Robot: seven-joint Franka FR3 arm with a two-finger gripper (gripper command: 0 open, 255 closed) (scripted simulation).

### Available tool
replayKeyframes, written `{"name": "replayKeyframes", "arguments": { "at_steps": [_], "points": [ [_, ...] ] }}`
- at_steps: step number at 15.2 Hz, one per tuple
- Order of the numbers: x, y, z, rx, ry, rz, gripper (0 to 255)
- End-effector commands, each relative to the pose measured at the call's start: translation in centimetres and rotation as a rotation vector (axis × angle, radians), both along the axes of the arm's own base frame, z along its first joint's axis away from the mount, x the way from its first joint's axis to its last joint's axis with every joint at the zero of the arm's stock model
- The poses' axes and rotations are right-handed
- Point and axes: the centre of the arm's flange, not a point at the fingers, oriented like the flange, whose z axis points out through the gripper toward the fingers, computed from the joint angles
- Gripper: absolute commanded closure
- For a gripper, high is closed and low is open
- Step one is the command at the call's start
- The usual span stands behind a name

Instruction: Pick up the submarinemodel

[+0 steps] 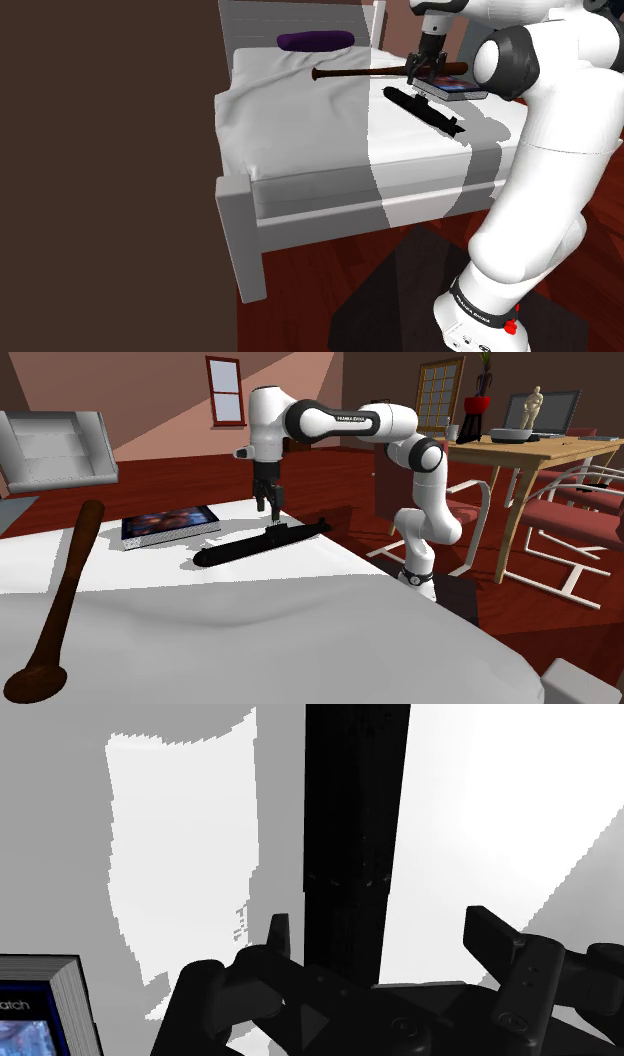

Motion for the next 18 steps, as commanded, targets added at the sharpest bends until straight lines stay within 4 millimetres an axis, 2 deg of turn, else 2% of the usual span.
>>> {"name": "replayKeyframes", "arguments": {
  "at_steps": [1, 7, 9, 10, 18],
  "points": [
    [0.4, -0.7, -0.7, 0.000, 0.001, -0.005, 0],
    [0.4, -0.7, -4.2, 0.000, 0.001, -0.005, 0],
    [0.4, -0.7, -4.2, 0.000, 0.001, -0.005, 0],
    [0.3, -0.7, -4.2, 0.000, 0.001, -0.004, 255],
    [0.2, -0.7, -4.2, 0.000, 0.001, -0.004, 255]
  ]
}}
